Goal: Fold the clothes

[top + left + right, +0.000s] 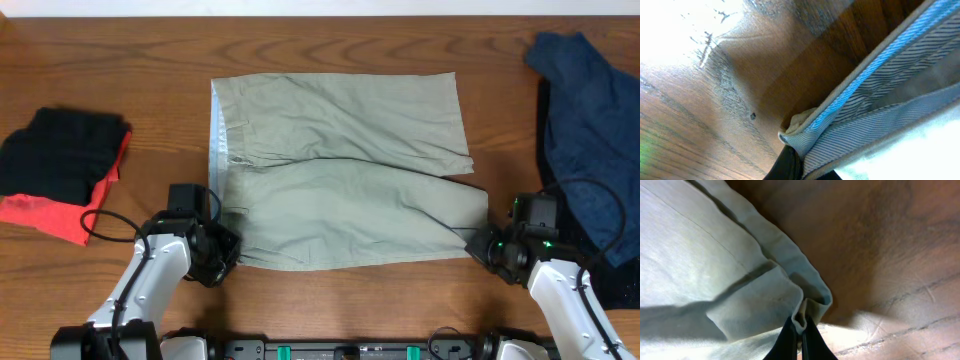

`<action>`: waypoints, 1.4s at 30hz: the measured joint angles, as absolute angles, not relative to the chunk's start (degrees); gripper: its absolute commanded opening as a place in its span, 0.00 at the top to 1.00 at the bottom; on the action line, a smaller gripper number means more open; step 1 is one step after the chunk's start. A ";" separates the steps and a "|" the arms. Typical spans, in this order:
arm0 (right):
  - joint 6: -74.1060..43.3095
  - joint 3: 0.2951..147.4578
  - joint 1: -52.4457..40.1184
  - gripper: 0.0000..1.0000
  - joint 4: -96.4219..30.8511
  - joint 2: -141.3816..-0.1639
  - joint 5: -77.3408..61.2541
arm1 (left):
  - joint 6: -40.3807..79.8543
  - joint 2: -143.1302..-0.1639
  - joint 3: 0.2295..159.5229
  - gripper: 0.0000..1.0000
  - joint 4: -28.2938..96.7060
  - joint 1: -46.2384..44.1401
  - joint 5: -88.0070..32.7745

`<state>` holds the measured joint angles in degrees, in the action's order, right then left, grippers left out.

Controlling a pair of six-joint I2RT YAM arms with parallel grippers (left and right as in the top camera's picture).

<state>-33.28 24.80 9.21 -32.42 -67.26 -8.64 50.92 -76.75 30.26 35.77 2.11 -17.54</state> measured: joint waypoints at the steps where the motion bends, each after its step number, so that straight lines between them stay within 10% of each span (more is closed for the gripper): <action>1: -33.30 24.64 9.21 0.99 -32.38 -67.26 -8.73 | 50.39 -76.73 30.26 0.94 35.86 2.11 -17.50; 30: -26.24 59.37 10.70 0.99 -61.84 -63.22 -7.51 | 27.92 -61.54 47.48 0.94 67.07 1.98 -16.84; 42: -20.43 66.28 9.56 0.99 -49.43 -63.18 -9.47 | 29.85 -58.87 54.70 0.94 51.33 1.67 -16.71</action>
